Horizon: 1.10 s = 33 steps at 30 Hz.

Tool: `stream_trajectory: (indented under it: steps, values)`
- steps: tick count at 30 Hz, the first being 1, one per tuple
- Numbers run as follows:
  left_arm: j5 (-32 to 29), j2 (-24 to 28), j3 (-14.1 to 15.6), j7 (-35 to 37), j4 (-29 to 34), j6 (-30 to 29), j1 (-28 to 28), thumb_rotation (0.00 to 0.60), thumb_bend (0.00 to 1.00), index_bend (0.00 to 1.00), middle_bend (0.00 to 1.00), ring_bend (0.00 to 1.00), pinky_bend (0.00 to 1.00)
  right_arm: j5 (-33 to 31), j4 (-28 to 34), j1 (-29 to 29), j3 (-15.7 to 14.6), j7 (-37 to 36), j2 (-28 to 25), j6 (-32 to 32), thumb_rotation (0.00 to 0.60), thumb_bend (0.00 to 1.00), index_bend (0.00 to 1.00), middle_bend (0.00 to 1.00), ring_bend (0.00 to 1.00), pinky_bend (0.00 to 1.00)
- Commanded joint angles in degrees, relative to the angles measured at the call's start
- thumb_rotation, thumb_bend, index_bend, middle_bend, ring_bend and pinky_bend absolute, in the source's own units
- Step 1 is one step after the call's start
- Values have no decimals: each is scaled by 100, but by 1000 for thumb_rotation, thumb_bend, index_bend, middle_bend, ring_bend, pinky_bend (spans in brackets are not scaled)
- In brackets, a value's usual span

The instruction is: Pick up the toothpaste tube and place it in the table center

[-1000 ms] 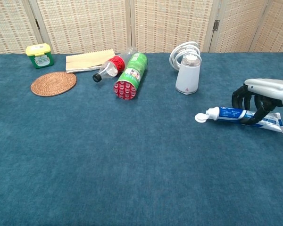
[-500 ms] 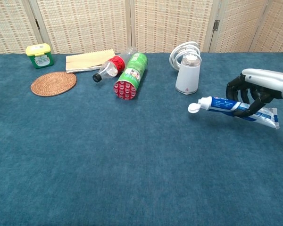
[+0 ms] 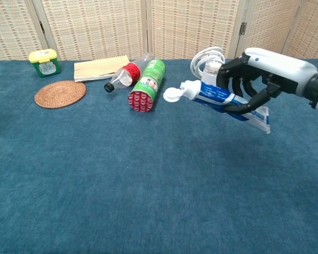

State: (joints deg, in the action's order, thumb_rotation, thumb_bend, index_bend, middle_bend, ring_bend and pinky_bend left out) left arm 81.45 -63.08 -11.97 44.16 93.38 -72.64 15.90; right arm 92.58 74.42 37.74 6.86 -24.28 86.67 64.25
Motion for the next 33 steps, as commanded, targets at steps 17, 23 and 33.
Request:
stream_trajectory:
  steps: [17,23,33]
  values:
    - [321,-246,-170,2202,317,616,851,58,51,112,40,12,154,155,146,712,367,-395,970,295,600,569,726,642,624,724]
    - [266,-494,-154,2113,391,607,966,57,49,109,40,12,154,33,95,911,458,-472,1260,190,600,566,726,642,624,724]
    - [105,-1077,-200,2000,396,565,1160,54,47,86,40,12,154,-172,-239,1178,628,-565,1742,127,600,556,727,642,625,724]
